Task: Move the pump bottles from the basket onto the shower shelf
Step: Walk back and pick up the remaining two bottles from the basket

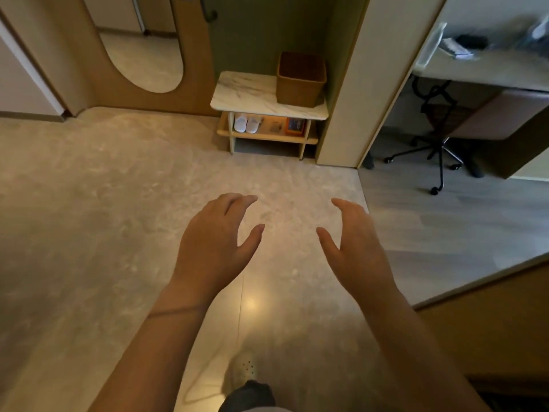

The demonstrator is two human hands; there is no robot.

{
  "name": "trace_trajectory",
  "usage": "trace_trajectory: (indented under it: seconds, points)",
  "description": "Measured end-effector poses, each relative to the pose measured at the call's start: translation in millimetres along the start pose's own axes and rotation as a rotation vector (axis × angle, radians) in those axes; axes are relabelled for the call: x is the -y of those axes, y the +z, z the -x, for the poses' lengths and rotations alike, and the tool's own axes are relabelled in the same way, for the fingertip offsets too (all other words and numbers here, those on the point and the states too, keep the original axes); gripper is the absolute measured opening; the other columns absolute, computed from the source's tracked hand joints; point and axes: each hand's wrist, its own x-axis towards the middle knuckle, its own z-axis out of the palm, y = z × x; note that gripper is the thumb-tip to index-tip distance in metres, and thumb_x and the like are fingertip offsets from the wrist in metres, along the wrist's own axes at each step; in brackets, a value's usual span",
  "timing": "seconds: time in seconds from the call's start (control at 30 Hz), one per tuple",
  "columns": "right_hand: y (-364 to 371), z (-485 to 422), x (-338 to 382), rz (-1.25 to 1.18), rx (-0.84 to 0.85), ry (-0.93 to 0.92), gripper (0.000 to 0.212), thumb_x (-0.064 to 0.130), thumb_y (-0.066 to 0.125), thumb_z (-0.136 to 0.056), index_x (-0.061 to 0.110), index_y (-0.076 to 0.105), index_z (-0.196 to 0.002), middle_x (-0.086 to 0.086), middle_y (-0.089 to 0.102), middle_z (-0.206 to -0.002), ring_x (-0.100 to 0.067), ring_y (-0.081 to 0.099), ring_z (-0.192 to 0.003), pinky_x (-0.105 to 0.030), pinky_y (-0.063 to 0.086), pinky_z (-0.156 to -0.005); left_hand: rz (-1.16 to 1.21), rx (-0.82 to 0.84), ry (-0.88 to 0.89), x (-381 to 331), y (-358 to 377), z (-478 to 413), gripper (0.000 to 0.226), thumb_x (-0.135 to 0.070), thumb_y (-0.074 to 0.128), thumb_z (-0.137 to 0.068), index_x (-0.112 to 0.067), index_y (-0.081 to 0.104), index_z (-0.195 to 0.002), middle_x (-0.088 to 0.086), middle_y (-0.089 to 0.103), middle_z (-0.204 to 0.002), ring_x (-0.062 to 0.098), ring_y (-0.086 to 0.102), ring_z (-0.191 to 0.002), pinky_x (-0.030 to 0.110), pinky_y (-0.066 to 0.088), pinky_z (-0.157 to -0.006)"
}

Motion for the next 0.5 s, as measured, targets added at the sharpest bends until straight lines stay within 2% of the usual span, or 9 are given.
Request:
trace_trajectory:
  seconds: [0.13,0.3,0.5]
  points:
    - [13,-57,10,-0.016,-0.027,0.001,0.054,0.037,0.053,-0.091,0.021,0.035,-0.139,0.0,0.039,-0.145,-0.014,0.035,-0.135,-0.029,0.029,-0.108,0.017,0.014,0.015,28,9,-54,0.041,-0.036,0.054,-0.09,-0.014,0.056,-0.124,0.004,0.059,-0.118,0.021,0.056,-0.106,0.032,0.046,-0.082]
    - [29,-96,2,-0.04,-0.024,0.042,0.054,0.037,0.053,-0.091,0.023,0.033,-0.139,0.003,0.038,-0.143,-0.011,0.034,-0.133,-0.021,0.026,-0.102,0.012,0.081,0.002,44,27,-108,0.044,-0.037,0.051,-0.091,-0.015,0.053,-0.129,0.004,0.057,-0.122,0.02,0.053,-0.111,0.034,0.045,-0.086]
    - [43,-158,-23,-0.058,-0.019,0.098,0.054,0.037,0.052,-0.092,0.023,0.032,-0.14,0.003,0.038,-0.143,-0.009,0.035,-0.131,-0.021,0.028,-0.098,-0.013,0.116,0.013,63,61,-169,0.044,-0.039,0.049,-0.091,-0.016,0.051,-0.129,0.004,0.055,-0.123,0.019,0.052,-0.111,0.031,0.044,-0.085]
